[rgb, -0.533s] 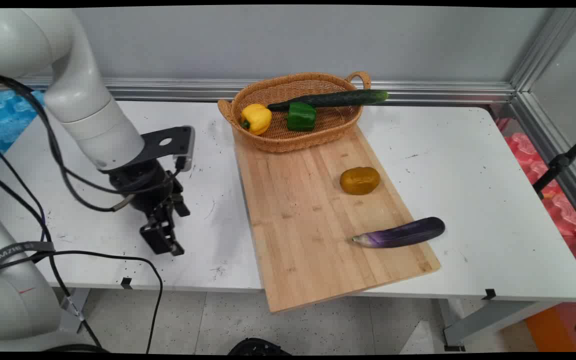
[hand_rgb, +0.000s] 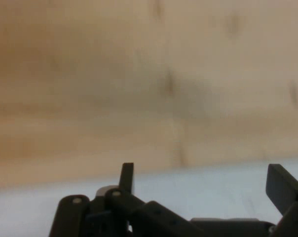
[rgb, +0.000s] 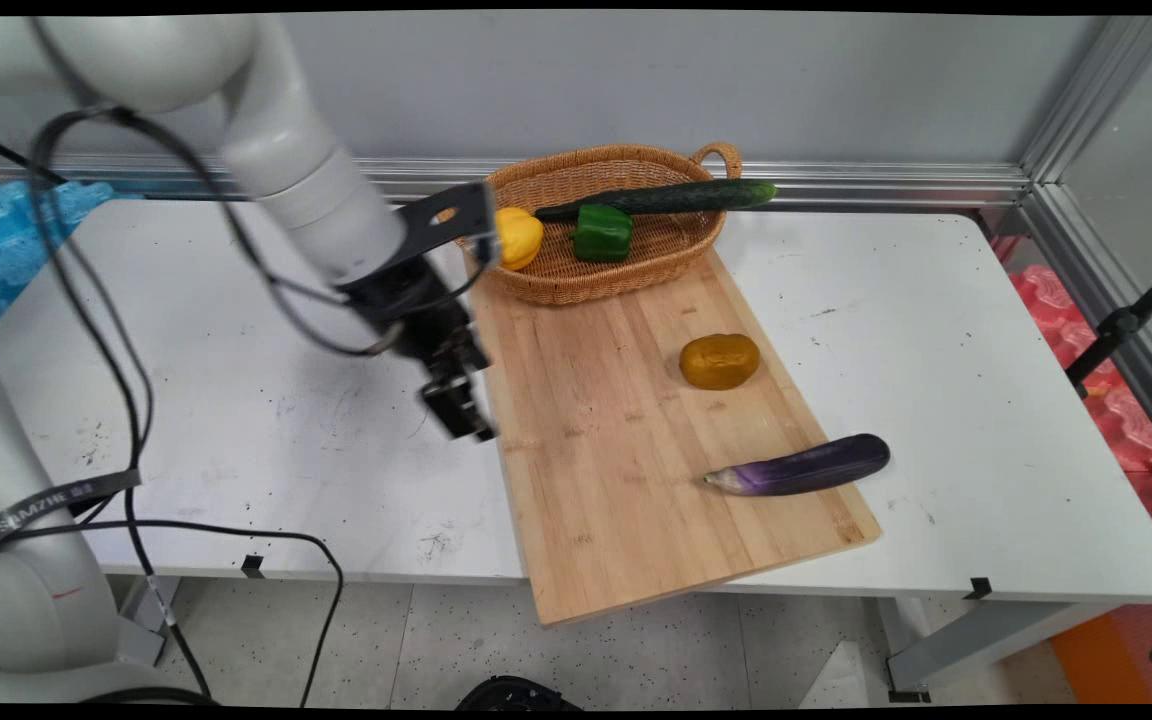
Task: Pick up the potato from the cutting board
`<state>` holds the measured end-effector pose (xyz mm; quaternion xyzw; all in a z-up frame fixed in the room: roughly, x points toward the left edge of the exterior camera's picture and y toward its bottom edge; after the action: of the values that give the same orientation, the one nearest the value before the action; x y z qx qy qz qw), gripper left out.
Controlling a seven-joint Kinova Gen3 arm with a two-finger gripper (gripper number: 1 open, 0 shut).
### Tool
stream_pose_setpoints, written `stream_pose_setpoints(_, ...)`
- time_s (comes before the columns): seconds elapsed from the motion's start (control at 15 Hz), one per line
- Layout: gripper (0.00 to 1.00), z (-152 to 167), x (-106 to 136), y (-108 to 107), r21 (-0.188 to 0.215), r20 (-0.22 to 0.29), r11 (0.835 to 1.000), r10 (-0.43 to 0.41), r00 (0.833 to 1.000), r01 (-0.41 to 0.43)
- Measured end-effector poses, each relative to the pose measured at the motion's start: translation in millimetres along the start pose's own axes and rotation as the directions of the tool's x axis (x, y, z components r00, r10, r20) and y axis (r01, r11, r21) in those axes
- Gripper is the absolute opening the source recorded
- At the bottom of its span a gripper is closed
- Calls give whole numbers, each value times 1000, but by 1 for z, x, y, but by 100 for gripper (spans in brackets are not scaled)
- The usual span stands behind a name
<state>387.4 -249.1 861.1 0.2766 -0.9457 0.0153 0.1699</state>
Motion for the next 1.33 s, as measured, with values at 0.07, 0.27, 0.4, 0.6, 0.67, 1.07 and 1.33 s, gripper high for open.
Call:
stream_pose_setpoints(0.07,100,2,9,-3,7,-16,1000,2,1000,-1)
stream_pose_setpoints(0.27,100,11,51,-15,44,-93,999,18,996,-14)
stream_pose_setpoints(0.4,100,19,75,-22,64,-136,998,29,990,-21)
stream_pose_setpoints(0.6,100,33,102,-28,83,-181,996,45,982,-31)
stream_pose_setpoints(0.67,100,39,111,-30,90,-197,995,52,979,-34)
stream_pose_setpoints(1.07,100,80,152,-40,118,-260,992,74,963,-44)
stream_pose_setpoints(1.33,100,105,164,-42,101,-282,994,62,957,-35)
